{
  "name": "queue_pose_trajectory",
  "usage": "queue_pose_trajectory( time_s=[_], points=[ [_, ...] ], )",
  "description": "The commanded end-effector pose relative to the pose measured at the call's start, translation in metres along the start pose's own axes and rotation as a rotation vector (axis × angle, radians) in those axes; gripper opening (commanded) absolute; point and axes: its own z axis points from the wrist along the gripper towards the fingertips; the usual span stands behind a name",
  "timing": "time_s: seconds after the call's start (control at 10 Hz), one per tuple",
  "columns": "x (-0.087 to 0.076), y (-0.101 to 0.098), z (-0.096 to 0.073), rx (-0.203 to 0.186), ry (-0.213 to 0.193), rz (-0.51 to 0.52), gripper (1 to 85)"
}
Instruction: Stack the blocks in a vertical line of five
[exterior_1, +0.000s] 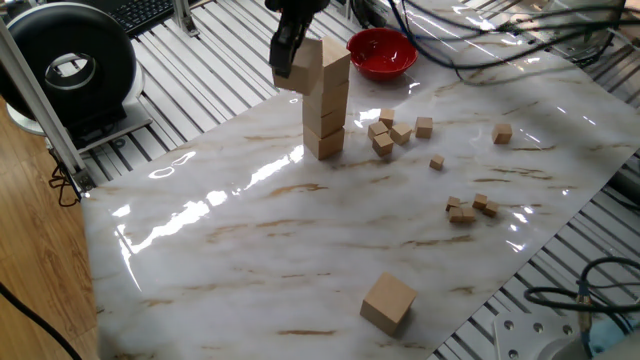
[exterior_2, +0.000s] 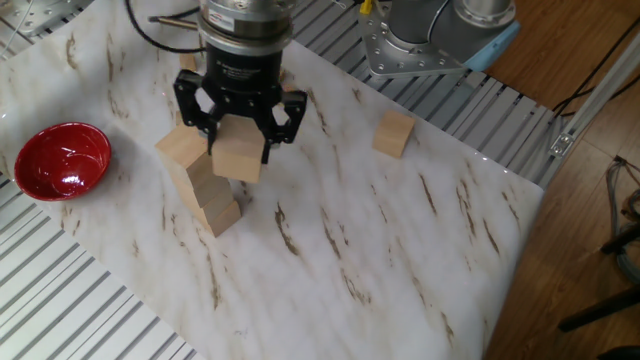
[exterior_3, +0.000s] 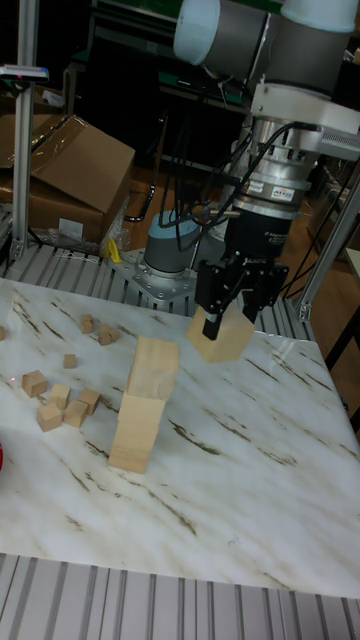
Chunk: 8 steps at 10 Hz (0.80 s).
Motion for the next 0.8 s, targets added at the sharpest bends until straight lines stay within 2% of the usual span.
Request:
queue_pose_trajectory(
  time_s=[0.0, 0.1, 0.3, 0.5, 0.7],
  points=[
    [-0.011, -0.009, -0.035, -0.024, 0.067, -0.059, 39.0],
    [-0.014, -0.016, -0.044, -0.019, 0.080, -0.112, 39.0],
    [-0.018, -0.030, -0.052, -0.001, 0.061, -0.281, 39.0],
    [-0.013, -0.047, -0.061, 0.032, 0.064, -0.478, 39.3],
    [-0.013, -0.050, -0.053, 0.005, -0.010, -0.618, 40.3]
  ],
)
